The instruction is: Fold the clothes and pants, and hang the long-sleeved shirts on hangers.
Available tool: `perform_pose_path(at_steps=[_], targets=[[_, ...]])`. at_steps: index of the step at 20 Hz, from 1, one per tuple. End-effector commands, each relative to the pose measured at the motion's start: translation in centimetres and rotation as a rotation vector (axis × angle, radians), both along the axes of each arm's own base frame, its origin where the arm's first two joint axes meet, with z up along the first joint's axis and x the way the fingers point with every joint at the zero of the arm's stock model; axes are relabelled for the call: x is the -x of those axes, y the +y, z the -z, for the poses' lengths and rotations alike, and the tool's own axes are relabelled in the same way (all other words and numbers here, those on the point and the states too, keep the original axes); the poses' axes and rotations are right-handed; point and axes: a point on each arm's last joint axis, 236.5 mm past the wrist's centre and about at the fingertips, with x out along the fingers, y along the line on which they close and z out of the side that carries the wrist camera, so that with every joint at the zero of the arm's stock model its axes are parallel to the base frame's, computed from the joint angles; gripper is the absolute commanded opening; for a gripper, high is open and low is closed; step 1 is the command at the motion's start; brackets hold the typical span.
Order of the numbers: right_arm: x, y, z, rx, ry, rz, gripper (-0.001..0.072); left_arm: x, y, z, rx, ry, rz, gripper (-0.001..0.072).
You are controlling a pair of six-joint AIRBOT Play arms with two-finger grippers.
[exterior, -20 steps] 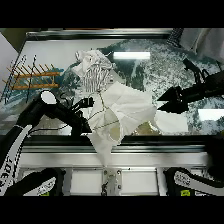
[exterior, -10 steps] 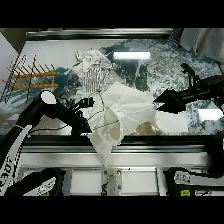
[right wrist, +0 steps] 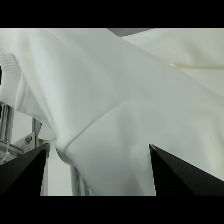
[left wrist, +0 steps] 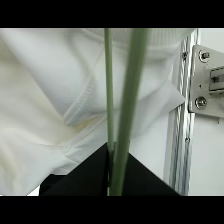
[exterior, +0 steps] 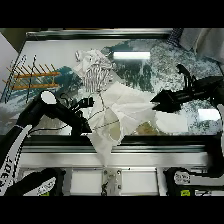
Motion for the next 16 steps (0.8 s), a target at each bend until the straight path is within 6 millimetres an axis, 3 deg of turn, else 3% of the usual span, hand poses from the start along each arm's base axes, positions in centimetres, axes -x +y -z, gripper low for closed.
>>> perform_pose_path(at_steps=[1,8,16], targets=[[0.7,2.1,0.1,-0.007,-0.092,-0.091,0.0706,0.0,0.0,0.0,0.0,0.0,0.0,0.0012],[2.3,6.3,0.4,-0.002,-0.103,-0.199,0.0706,0.0,0.0,0.0,0.0,0.0,-0.001,0.0012],[2.8,7.1,0.4,-0.003,-0.103,-0.225,0.0706,-0.1,0.0,0.0,0.0,-0.002,-0.002,0.0012]])
